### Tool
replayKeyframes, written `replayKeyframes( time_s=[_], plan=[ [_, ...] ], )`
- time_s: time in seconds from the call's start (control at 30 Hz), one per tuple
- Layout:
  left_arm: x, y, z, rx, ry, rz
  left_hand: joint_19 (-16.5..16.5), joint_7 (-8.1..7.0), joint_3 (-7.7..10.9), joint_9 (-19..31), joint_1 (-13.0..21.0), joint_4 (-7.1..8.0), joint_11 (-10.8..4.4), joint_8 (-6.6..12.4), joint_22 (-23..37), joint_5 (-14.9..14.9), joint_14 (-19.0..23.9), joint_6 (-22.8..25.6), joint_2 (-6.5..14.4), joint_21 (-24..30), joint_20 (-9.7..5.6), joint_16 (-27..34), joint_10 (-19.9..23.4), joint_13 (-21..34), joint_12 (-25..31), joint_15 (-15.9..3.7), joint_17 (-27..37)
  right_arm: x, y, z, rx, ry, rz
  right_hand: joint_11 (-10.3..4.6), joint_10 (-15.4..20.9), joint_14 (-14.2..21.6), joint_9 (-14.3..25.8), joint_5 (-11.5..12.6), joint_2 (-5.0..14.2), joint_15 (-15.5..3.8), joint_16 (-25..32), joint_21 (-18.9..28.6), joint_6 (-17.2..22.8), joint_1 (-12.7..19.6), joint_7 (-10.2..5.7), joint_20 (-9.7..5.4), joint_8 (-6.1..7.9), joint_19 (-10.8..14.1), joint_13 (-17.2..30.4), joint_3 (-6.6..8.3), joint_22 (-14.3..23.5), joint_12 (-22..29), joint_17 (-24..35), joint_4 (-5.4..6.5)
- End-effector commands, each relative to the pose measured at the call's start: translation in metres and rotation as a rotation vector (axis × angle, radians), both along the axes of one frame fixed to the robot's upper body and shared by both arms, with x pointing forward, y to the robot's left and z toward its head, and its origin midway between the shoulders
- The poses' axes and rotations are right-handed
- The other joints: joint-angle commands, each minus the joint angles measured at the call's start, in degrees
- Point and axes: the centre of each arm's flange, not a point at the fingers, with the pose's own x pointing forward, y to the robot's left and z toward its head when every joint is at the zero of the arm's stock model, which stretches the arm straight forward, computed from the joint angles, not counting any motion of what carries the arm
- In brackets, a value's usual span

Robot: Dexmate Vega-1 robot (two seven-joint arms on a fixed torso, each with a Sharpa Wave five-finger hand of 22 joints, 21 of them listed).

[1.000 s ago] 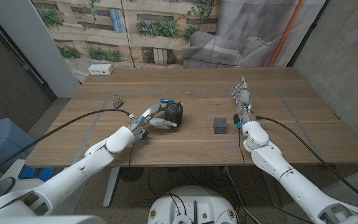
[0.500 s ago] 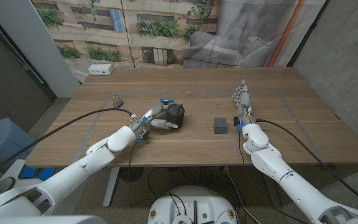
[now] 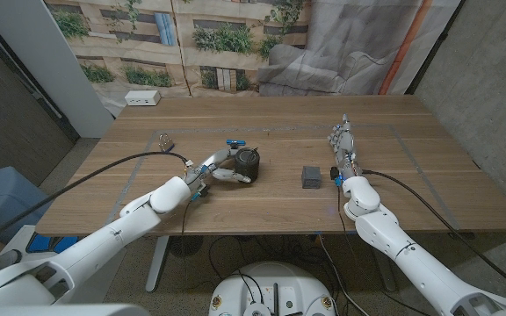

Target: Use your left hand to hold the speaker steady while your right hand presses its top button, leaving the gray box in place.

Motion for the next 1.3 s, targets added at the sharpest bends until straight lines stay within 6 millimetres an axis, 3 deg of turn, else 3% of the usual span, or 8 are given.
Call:
replayKeyframes(
  time_s=[0.03,0.17,0.43,0.83,0.97,1.07,1.13,1.3],
  plan=[
    [-0.001,0.008,-0.008,0.034,0.04,0.018,-0.3,-10.27,2.42,-0.1,-10.6,2.7,-10.52,-0.94,0.1,0.2,-0.5,17.2,10.2,0.4,-1.03,0.3,8.3,0.0,-0.5,-5.39,0.0,-0.002,-0.001,-0.003,0.007,-0.001,-0.003,0.08,0.4,0.1,0.0,0.2,0.54,-0.14,-0.4,0.3,0.4,0.2,1.13,0.01,-0.07,0.5,0.1,0.05,0.1,-0.3,0.0,0.37],
    [-0.001,0.011,-0.008,0.035,0.046,0.025,-0.4,-10.94,2.18,-0.2,-10.8,2.61,-10.54,-2.03,0.1,0.3,-1.1,16.2,9.7,0.6,-0.9,0.3,6.2,-0.1,-0.8,-5.16,0.0,-0.002,0.0,-0.004,0.008,-0.002,-0.003,0.06,0.5,0.2,0.0,0.2,0.57,-0.09,-0.4,0.3,0.4,0.3,1.11,0.07,-0.1,0.6,0.1,0.04,0.1,-0.3,0.0,0.38],
    [-0.002,0.018,-0.007,0.042,0.057,0.03,-2.1,-12.4,0.9,-0.3,-11.3,2.65,-10.39,-7.02,0.1,0.5,-3.7,9.7,7.5,0.6,-0.37,0.4,-2.1,-0.3,-0.8,-4.28,0.3,-0.002,0.002,-0.004,0.007,-0.002,-0.001,-0.01,0.7,0.4,0.0,0.2,0.62,-0.13,-0.4,0.3,0.5,0.4,1.13,0.28,-0.2,0.9,0.1,0.0,0.1,-0.3,0.0,0.41],
    [0.0,0.019,-0.007,0.063,0.083,0.02,-3.8,-12.58,-0.64,0.2,-12.5,2.88,-10.23,-8.61,0.1,0.5,-6.0,3.4,5.5,0.5,-0.62,0.3,-7.9,-0.2,-0.5,-4.54,0.4,-0.002,0.006,-0.007,0.008,0.002,0.0,-0.07,0.7,0.5,0.1,0.2,0.71,-0.22,-0.5,0.4,0.4,0.6,1.09,0.56,-0.36,1.2,0.2,-0.04,0.1,-0.5,-0.1,0.43],
    [0.0,0.02,-0.006,0.079,0.099,0.014,-5.0,-13.12,-1.23,0.1,-12.6,2.79,-9.16,-9.01,0.2,0.6,-8.5,-1.0,4.6,0.5,-0.53,0.2,-11.3,-0.2,-0.5,-3.61,0.5,-0.003,0.005,-0.008,0.007,0.002,-0.005,-0.01,0.7,0.5,0.1,0.2,0.73,-0.21,-0.5,0.3,0.5,0.6,1.1,0.57,-0.4,1.2,0.2,-0.06,0.1,-0.5,-0.1,0.43],
    [0.001,0.02,-0.005,0.085,0.105,0.011,-5.9,-12.81,-1.71,0.1,-12.3,2.78,-8.3,-8.49,0.2,0.6,-11.3,-3.2,3.8,0.6,-0.5,0.1,-15.8,-0.2,-0.7,-2.43,0.5,-0.004,0.005,-0.009,0.009,0.004,-0.008,-0.12,0.7,0.6,0.1,0.2,0.74,-0.27,-0.5,0.3,0.5,0.7,1.03,0.62,-0.43,1.3,0.2,-0.08,0.1,-0.6,-0.1,0.43],
    [0.001,0.021,-0.004,0.088,0.108,0.009,-6.3,-11.74,-1.92,0.1,-12.3,2.87,-8.19,-8.71,0.2,0.6,-12.1,-4.9,3.6,0.6,-0.36,0.2,-17.0,-0.2,-0.5,-2.1,0.5,-0.004,0.005,-0.01,0.01,0.005,-0.009,-0.1,0.7,0.6,0.1,0.2,0.74,-0.18,-0.5,0.3,0.5,0.7,1.0,0.66,-0.45,1.3,0.2,-0.09,0.1,-0.6,-0.1,0.43],
    [0.002,0.023,-0.002,0.094,0.112,0.008,-7.3,-11.61,-2.61,-0.1,-12.5,3.02,-6.79,-8.75,0.2,0.3,-14.7,-8.3,2.8,0.6,-0.2,0.0,-20.8,-0.3,-0.6,-1.07,0.6,-0.004,0.007,-0.011,0.011,0.007,-0.009,-0.07,0.7,0.6,0.1,0.2,0.74,-0.24,-0.6,0.3,0.5,0.8,0.98,0.71,-0.5,1.4,0.2,-0.12,0.2,-0.6,-0.1,0.43]
  ],
)
